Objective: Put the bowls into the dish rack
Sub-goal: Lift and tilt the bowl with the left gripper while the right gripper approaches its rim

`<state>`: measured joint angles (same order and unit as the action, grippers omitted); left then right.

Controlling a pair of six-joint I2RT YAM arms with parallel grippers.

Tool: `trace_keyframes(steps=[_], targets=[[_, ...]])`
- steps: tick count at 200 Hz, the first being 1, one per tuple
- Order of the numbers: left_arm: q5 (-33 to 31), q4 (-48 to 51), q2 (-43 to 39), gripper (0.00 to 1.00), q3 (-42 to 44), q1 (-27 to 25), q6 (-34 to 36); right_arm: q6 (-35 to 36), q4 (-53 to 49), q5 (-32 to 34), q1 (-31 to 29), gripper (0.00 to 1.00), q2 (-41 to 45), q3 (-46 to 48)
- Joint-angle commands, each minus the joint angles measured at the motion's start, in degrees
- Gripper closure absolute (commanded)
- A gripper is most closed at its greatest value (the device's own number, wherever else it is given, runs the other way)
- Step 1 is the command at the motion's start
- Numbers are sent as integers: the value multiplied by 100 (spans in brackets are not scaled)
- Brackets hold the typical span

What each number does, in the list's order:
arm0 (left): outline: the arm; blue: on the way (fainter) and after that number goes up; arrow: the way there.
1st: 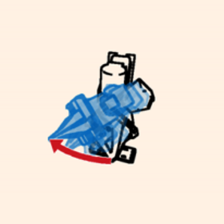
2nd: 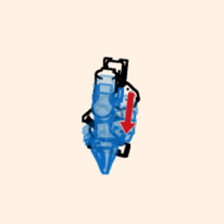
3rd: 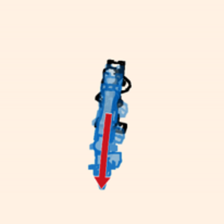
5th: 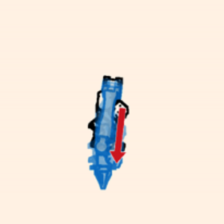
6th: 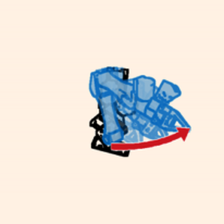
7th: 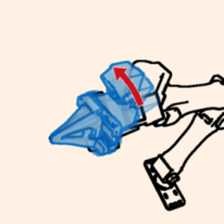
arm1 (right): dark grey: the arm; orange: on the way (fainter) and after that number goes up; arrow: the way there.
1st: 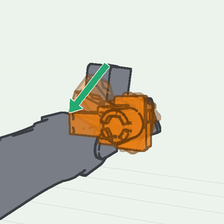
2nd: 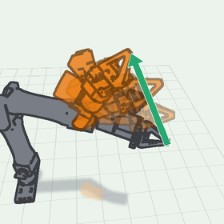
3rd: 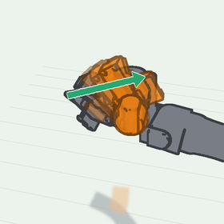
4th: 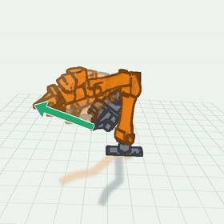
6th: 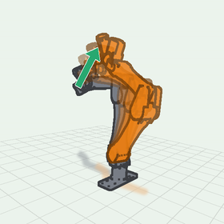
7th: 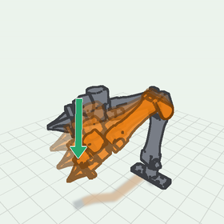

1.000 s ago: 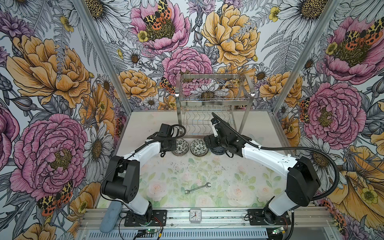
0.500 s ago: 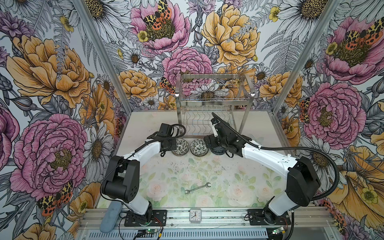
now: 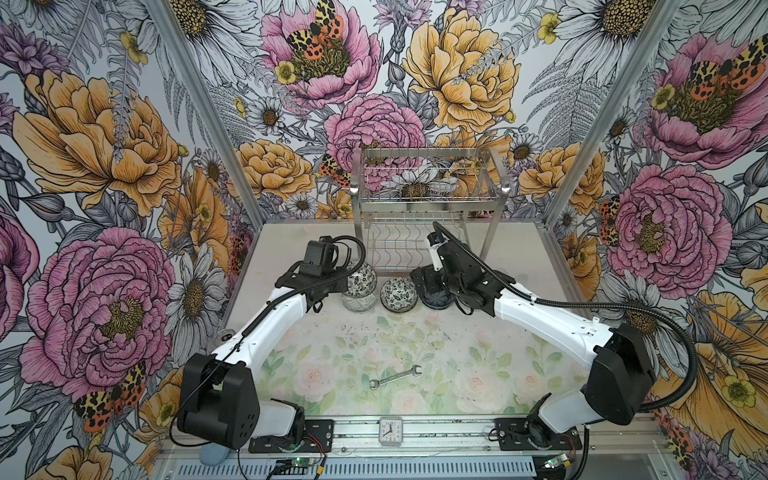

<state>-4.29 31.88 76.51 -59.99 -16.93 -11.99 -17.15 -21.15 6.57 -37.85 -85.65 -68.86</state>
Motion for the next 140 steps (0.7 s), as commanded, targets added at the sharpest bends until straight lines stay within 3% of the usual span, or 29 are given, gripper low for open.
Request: trace_keyframes(steps=[1,25,50,85,140], targets=[[-346,-371,-410,100,-116,-463,167,-227,-30,-326,-36,0,359,-176],[-1047,-915,-690,100,89,-1237,297,-423,-21,-477,-313,0,485,-380],[-1220,-1511,-768,100,236,-1608,122,-600,-17,-382,-543,0,521,-515],[-1198,-2242,-804,100,368,-1862,-65,-894,-25,-77,-568,0,513,-377],[-1085,-2460,-708,100,321,-1997,-126,-1139,159,123,-451,10,356,-130]])
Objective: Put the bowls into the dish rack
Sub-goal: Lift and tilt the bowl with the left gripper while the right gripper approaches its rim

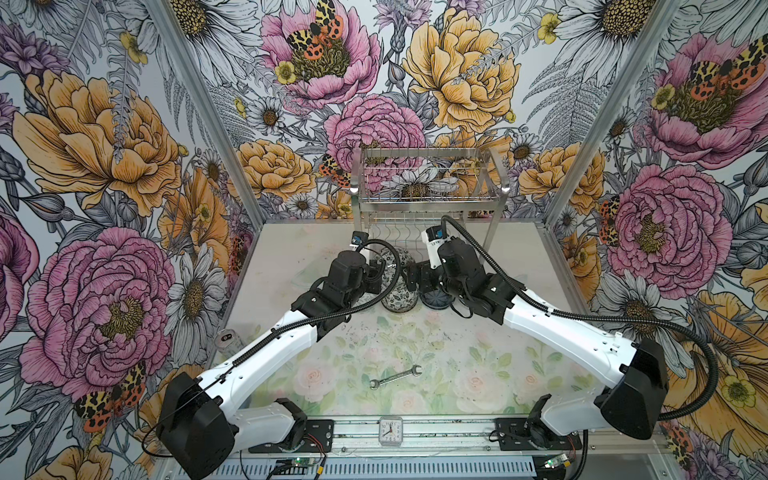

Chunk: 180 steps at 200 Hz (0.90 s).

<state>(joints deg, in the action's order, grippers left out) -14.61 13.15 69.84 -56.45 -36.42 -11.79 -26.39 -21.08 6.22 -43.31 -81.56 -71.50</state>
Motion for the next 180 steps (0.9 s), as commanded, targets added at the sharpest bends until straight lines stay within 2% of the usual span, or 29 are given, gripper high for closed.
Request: trace_keyframes(steps=[1,21,50,110,119,135,151,180], targets=[[-47,-590,-41,100,-33,-48,-147,-220,155,155,100,11,-57,136],[1,-616,-22,100,-31,-78,-163,-376,360,-8,221,15,-113,211],[-13,-653,-31,100,-18,-97,-158,-526,556,-404,323,32,-266,167],[-122,-823,-33,100,13,-118,-144,-800,798,-894,323,52,-487,135],[-89,-843,-2,100,14,-117,-153,-832,829,-905,323,59,-492,155],[-42,-868,54,100,11,-128,-190,-849,877,-888,322,76,-482,188],[18,-876,114,100,2,-146,-208,-820,864,-860,323,100,-474,181],[91,-711,236,100,-163,-192,-232,-763,845,-758,345,100,-387,237]])
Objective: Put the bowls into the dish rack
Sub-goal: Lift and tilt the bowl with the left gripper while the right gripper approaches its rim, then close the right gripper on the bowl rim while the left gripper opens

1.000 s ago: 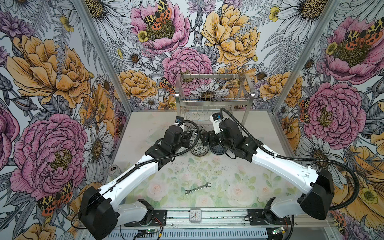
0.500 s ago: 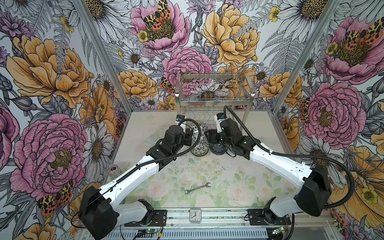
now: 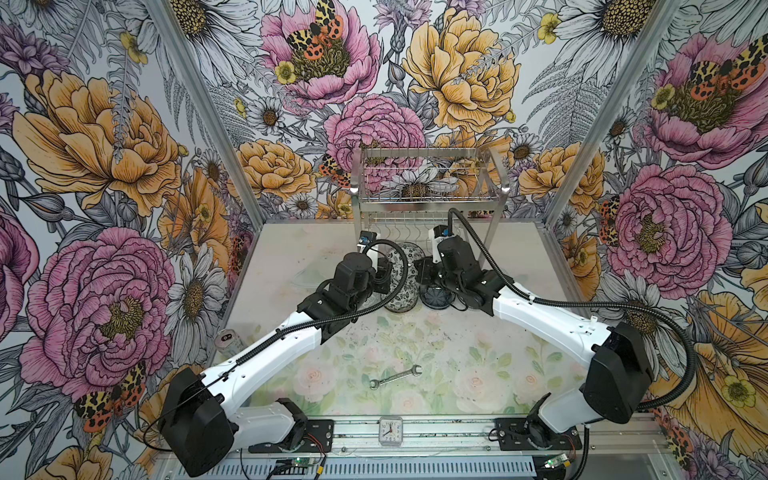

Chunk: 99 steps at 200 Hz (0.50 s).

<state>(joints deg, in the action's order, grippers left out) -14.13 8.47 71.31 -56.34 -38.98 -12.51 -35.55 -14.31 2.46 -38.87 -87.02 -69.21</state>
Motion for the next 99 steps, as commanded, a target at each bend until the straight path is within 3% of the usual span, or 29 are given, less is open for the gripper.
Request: trace_keyframes(steps=[1,99], targets=[[42,-224,91,100,-179,61,-158,153,171,-371,-101,100,164,10],[31,235,-102,100,-255,-4,23,349,244,174,11,100,782,625]])
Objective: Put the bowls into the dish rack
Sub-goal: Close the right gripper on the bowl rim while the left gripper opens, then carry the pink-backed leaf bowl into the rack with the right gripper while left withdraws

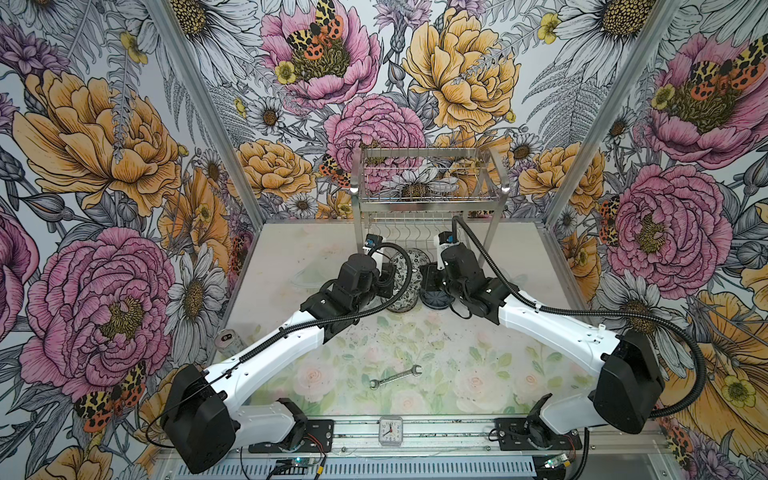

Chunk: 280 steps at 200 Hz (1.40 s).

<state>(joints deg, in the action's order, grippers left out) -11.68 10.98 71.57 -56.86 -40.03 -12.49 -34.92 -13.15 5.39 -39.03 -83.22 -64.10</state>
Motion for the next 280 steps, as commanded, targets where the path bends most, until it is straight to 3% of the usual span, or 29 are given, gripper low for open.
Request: trace_keyframes(steps=[1,116,126,151,163,198,227,280], targets=[[-213,-17,-136,100,-194,101,24,289,128,-118,31,100,407,111],[-135,44,-125,100,-211,93,134,429,240,-90,183,100,528,319],[-130,70,-122,87,-219,94,140,425,235,-77,198,100,539,328],[-154,157,-150,25,-267,92,175,455,238,8,228,100,570,362],[-215,270,-177,2,-310,93,210,492,211,106,247,100,595,380],[-145,899,-195,1,-526,289,305,826,-222,920,236,100,523,246],[-71,1483,-276,1,-680,704,464,1303,-467,2000,200,100,287,89],[446,1945,-564,1,-678,1640,728,2935,72,3846,106,100,-155,-75]])
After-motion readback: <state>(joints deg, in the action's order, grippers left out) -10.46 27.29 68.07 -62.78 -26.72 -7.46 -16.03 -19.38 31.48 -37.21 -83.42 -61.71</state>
